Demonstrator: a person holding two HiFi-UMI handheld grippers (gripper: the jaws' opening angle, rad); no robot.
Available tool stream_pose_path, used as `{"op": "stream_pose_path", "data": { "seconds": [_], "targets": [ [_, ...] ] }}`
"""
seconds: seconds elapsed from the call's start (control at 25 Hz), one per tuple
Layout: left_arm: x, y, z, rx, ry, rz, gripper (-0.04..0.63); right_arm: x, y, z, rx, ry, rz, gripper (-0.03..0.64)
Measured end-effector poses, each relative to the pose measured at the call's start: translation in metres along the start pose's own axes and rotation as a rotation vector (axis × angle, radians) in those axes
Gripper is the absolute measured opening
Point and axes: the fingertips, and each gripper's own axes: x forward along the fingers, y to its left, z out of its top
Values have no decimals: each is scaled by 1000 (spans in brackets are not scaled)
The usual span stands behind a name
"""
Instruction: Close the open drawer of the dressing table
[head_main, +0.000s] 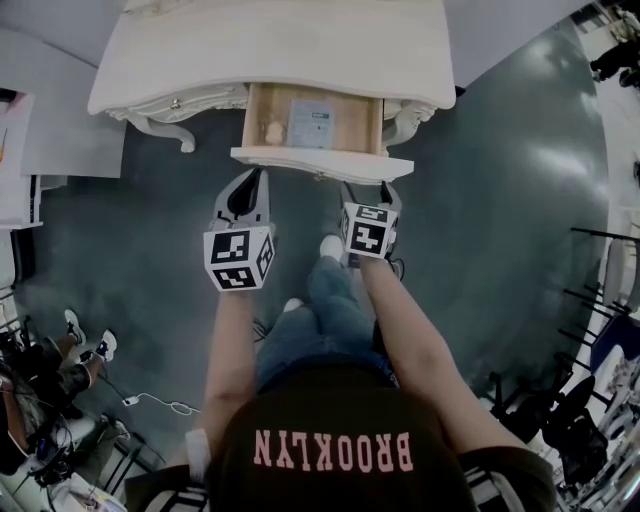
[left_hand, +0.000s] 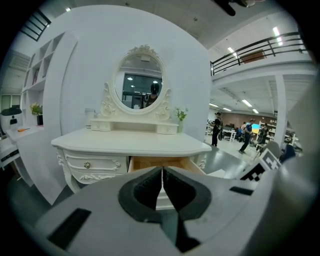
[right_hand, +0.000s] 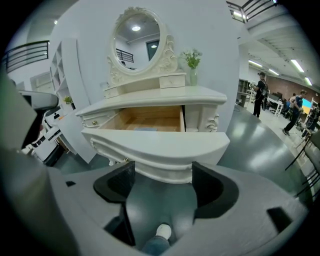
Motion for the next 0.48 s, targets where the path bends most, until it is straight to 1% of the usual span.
{"op": "stream_pose_path", "data": {
  "seconds": [0.12,0.48],
  "targets": [
    [8,-1,7,5,-2,3,9,5,-2,6,-4,6,9,318],
    [17,-5,7,19,10,-4,9,19,-5,16,-2,-2,2,318]
  ]
}}
